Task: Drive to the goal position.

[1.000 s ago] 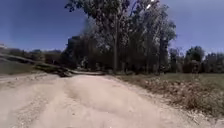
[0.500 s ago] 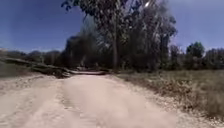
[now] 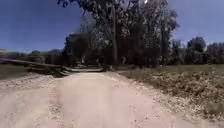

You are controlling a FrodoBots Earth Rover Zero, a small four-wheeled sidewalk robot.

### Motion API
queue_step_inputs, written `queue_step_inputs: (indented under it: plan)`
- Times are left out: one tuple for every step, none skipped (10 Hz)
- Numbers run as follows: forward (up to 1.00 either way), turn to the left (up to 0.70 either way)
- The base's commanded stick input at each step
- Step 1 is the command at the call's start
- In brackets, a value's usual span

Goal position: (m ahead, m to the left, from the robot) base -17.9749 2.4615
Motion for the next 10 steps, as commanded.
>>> queue_step_inputs:
  plan:
    - [0.85, 0.27]
    - [0.85, 0.27]
    - [0.85, 0.00]
    - [0.85, 0.00]
    - [0.85, 0.00]
    - [0.85, 0.00]
    - [0.85, 0.07]
    - [0.85, 0.29]
    - [0.85, 0.34]
    - [0.85, 0.21]
